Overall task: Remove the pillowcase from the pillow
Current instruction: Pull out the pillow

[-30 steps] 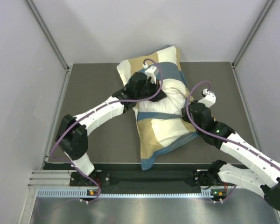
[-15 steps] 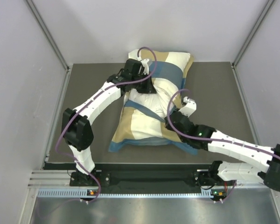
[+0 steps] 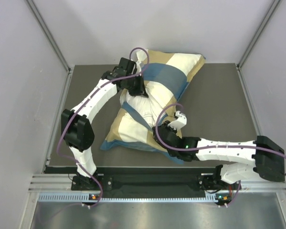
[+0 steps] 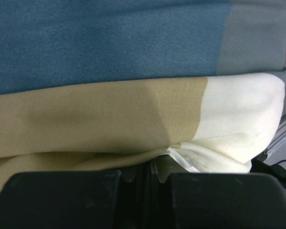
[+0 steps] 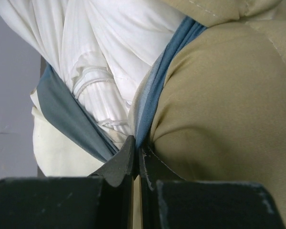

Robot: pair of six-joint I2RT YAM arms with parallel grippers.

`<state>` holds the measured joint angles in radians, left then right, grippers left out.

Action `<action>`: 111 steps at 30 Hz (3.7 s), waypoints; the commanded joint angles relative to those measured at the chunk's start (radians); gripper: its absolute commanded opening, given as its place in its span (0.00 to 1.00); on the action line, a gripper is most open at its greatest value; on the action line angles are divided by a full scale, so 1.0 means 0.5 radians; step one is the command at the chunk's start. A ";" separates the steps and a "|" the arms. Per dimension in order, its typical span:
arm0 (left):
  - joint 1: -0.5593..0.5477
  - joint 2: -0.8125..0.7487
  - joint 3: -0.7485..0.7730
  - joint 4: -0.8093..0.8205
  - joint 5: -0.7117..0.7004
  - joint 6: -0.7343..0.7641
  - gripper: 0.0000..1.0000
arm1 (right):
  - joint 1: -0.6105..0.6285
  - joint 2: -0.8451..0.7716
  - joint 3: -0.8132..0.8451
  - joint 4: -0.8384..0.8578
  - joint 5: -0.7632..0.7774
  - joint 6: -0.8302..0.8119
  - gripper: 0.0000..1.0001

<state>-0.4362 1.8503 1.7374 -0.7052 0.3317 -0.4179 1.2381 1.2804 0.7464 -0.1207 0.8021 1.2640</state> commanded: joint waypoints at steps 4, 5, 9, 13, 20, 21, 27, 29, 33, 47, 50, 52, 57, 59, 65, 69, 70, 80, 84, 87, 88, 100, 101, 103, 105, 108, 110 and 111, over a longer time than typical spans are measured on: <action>0.446 0.082 0.375 1.444 -1.013 0.007 0.00 | 0.576 0.191 -0.293 -0.710 -1.138 0.126 0.00; 0.446 0.082 0.369 1.453 -0.995 0.014 0.00 | 0.586 0.188 -0.311 -0.700 -1.153 0.150 0.00; 0.443 -0.022 0.131 1.697 -0.876 0.072 0.00 | 0.574 0.228 -0.318 -0.645 -1.113 0.135 0.00; 0.422 -0.292 -0.487 1.943 -0.582 0.127 0.00 | 0.442 0.378 -0.312 -0.382 -1.128 0.025 0.00; 0.130 -0.859 -1.232 2.107 -0.541 0.535 0.00 | 0.190 0.565 -0.223 -0.151 -1.037 -0.224 0.00; 0.078 -0.911 -1.314 2.098 -0.565 0.547 0.05 | 0.166 0.556 -0.223 -0.151 -1.015 -0.224 0.00; -0.090 -1.353 -1.624 2.113 -0.627 0.704 0.70 | 0.083 0.424 -0.275 -0.114 -0.902 -0.242 0.00; -0.124 -1.497 -1.662 2.028 -0.544 0.728 0.77 | 0.079 0.406 -0.266 -0.114 -0.889 -0.261 0.00; -0.317 -1.624 -1.640 1.743 -0.442 0.787 0.79 | 0.079 0.381 -0.259 -0.114 -0.889 -0.270 0.00; -0.818 -1.808 -1.894 1.245 -0.645 0.643 0.77 | 0.076 0.243 -0.262 -0.167 -0.822 -0.242 0.00; -0.867 -1.857 -1.953 1.202 -0.725 0.609 0.77 | 0.079 0.243 -0.269 -0.173 -0.825 -0.236 0.00; -0.885 -1.912 -1.990 1.220 -0.749 0.590 0.78 | 0.079 0.237 -0.272 -0.182 -0.822 -0.230 0.00; -0.886 -1.777 -2.018 1.211 -0.771 0.609 0.79 | 0.082 0.222 -0.260 -0.194 -0.806 -0.227 0.00; -0.886 -1.689 -2.024 1.257 -0.737 0.618 0.78 | 0.086 0.219 -0.256 -0.206 -0.806 -0.227 0.00; -0.886 -1.443 -1.972 1.269 -0.676 0.667 0.75 | 0.110 0.188 -0.262 -0.222 -0.788 -0.181 0.00; -0.886 -1.311 -1.972 1.373 -0.694 0.682 0.77 | 0.119 0.176 -0.253 -0.234 -0.773 -0.181 0.00; -0.886 -1.238 -1.965 1.389 -0.712 0.685 0.77 | 0.122 0.173 -0.244 -0.240 -0.770 -0.181 0.00; -0.882 -0.774 -1.763 1.392 -0.820 0.725 0.17 | 0.162 0.041 -0.275 -0.357 -0.681 -0.135 0.00; -0.864 -0.713 -1.650 1.392 -0.869 0.725 0.00 | 0.181 -0.027 -0.330 -0.390 -0.675 -0.092 0.00; -0.818 -0.706 -1.506 1.331 -0.906 0.704 0.00 | 0.217 0.010 -0.373 -0.387 -0.702 -0.049 0.00; -0.800 -0.719 -1.469 1.312 -0.915 0.698 0.00 | 0.236 0.028 -0.379 -0.381 -0.708 -0.037 0.00; -0.300 -0.774 -0.858 1.174 -0.771 0.560 0.00 | 0.521 0.348 -0.361 -0.259 -0.812 0.218 0.00; -0.239 -0.768 -0.815 1.171 -0.746 0.560 0.00 | 0.530 0.335 -0.370 -0.259 -0.810 0.233 0.00; -0.180 -0.746 -0.763 1.159 -0.688 0.563 0.00 | 0.546 0.326 -0.391 -0.268 -0.816 0.261 0.00; -0.128 -0.716 -0.680 1.150 -0.673 0.569 0.00 | 0.567 0.317 -0.407 -0.280 -0.816 0.285 0.00; -0.091 -0.670 -0.558 1.134 -0.673 0.569 0.00 | 0.601 0.347 -0.407 -0.283 -0.828 0.313 0.00; -0.060 -0.645 -0.450 1.113 -0.608 0.569 0.00 | 0.610 0.375 -0.391 -0.283 -0.840 0.313 0.00; -0.054 -0.621 -0.416 1.101 -0.602 0.569 0.00 | 0.616 0.384 -0.388 -0.283 -0.843 0.313 0.00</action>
<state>-0.6014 1.5600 1.3178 -0.6579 0.2890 -0.1699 1.3636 1.3903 0.6426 0.0879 0.8391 1.4742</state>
